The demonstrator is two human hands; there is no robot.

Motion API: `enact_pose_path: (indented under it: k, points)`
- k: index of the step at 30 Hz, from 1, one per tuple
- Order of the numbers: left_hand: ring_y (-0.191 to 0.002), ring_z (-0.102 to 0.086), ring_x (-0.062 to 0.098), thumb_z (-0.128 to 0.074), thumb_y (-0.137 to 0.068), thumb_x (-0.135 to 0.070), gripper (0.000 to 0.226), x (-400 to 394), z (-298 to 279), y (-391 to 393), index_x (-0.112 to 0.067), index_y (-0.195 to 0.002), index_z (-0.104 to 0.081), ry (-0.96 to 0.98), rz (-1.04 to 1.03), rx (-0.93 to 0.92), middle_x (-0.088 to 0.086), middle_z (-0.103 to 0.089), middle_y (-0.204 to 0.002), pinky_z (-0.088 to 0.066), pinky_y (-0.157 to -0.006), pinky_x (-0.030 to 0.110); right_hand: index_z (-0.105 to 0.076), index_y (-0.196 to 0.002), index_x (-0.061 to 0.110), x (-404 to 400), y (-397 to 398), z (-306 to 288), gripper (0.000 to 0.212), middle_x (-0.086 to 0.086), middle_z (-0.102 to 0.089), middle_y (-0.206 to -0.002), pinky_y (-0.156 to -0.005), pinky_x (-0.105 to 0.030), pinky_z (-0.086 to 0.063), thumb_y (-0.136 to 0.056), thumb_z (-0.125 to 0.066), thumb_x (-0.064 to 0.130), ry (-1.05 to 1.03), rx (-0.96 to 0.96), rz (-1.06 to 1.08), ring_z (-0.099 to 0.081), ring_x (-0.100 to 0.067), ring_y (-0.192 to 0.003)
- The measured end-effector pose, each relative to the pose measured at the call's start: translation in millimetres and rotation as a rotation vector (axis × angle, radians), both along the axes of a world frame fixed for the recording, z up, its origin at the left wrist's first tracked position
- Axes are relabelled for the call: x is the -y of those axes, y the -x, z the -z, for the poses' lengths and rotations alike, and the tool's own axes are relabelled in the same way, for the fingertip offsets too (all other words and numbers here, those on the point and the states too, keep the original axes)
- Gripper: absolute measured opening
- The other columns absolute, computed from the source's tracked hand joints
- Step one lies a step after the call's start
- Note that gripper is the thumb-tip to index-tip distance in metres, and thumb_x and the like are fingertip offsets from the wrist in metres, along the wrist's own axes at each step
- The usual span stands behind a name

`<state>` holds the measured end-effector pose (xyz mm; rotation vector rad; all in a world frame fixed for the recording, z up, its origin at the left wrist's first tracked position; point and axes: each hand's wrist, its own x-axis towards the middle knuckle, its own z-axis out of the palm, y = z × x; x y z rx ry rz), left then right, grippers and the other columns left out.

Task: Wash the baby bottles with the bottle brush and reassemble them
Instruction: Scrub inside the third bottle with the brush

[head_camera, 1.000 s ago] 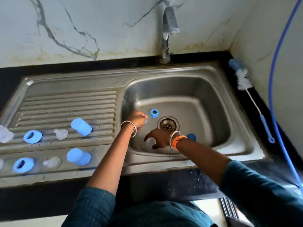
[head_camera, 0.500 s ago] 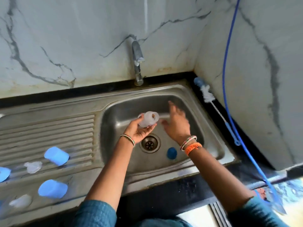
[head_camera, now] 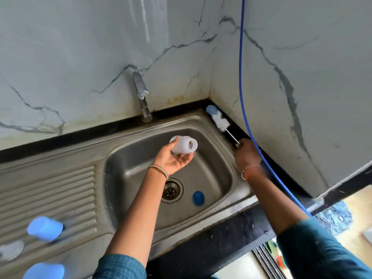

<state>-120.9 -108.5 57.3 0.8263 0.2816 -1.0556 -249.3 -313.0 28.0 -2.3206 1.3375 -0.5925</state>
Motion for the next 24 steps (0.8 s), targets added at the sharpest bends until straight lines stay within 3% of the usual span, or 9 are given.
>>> enact_pose_path:
  k: [3, 6, 10, 13, 15, 18, 24]
  points:
    - [-0.085, -0.062, 0.029, -0.064, -0.087, -0.035, 0.040, -23.4, 4.8, -1.9, -0.004, -0.107, -0.048, -0.011, -0.102, -0.047, 0.018, -0.056, -0.100, -0.054, -0.067, 0.051, -0.070, -0.098, 0.011, -35.2, -19.4, -20.3, 0.018, -0.016, -0.070, -0.097, -0.075, -0.033, -0.047, -0.086, -0.057, 0.011, -0.093, 0.165, -0.184, -0.063, -0.036, -0.093]
    - [-0.083, -0.059, 0.029, -0.065, -0.086, -0.034, 0.039, -52.5, -0.6, -6.6, -0.002, -0.100, -0.048, 0.108, -0.312, -0.086, 0.018, -0.055, -0.096, -0.055, -0.061, 0.049, -0.071, -0.090, 0.005, -72.3, -41.4, -38.4, 0.013, -0.012, -0.070, -0.086, -0.069, -0.024, -0.040, -0.083, -0.060, 0.005, -0.062, 0.291, -0.435, -0.063, -0.028, -0.080]
    - [-0.083, -0.056, 0.027, -0.065, -0.087, -0.030, 0.036, -99.6, -8.7, -16.3, 0.001, -0.095, -0.049, 0.241, -0.635, -0.105, 0.018, -0.052, -0.094, -0.056, -0.054, 0.041, -0.073, -0.092, 0.008, -101.1, -65.4, -64.8, 0.017, -0.011, -0.069, -0.087, -0.074, -0.035, -0.050, -0.082, -0.061, 0.002, 0.018, 0.308, -0.670, -0.064, -0.028, -0.080]
    - [-0.077, -0.055, 0.022, -0.064, -0.088, -0.032, 0.034, -137.7, -12.0, -33.6, -0.003, -0.097, -0.051, 0.283, -0.858, -0.014, 0.016, -0.053, -0.090, -0.055, -0.051, 0.029, -0.075, -0.097, 0.020, -117.6, -88.0, -82.8, 0.022, -0.007, -0.071, -0.096, -0.082, -0.039, -0.049, -0.084, -0.062, 0.009, 0.070, 0.312, -0.705, -0.065, -0.028, -0.091]
    - [-0.077, -0.053, 0.019, -0.062, -0.089, -0.031, 0.027, -155.8, -18.6, -44.3, -0.008, -0.097, -0.050, 0.280, -0.968, 0.063, 0.013, -0.052, -0.092, -0.052, -0.050, 0.023, -0.075, -0.099, 0.025, -131.5, -105.5, -94.6, 0.022, -0.003, -0.071, -0.101, -0.089, -0.036, -0.036, -0.087, -0.060, 0.014, 0.135, 0.277, -0.669, -0.062, -0.026, -0.099]
    - [-0.084, -0.053, 0.018, -0.063, -0.088, -0.026, 0.027, -175.1, -31.8, -54.5, -0.012, -0.105, -0.048, 0.294, -1.089, 0.114, 0.011, -0.051, -0.100, -0.049, -0.061, 0.026, -0.075, -0.099, 0.025, -157.6, -130.7, -114.2, 0.023, 0.000, -0.069, -0.101, -0.085, -0.032, -0.020, -0.089, -0.057, 0.015, 0.165, 0.299, -0.683, -0.058, -0.022, -0.099]
    - [-0.088, -0.054, 0.019, -0.061, -0.090, -0.029, 0.026, -206.0, -36.8, -45.3, -0.012, -0.104, -0.048, 0.352, -1.273, 0.108, 0.011, -0.052, -0.097, -0.047, -0.072, 0.027, -0.075, -0.098, 0.024, -156.5, -143.4, -129.6, 0.022, -0.002, -0.067, -0.100, -0.085, -0.032, -0.021, -0.088, -0.059, 0.013, 0.161, 0.380, -0.718, -0.059, -0.022, -0.099]
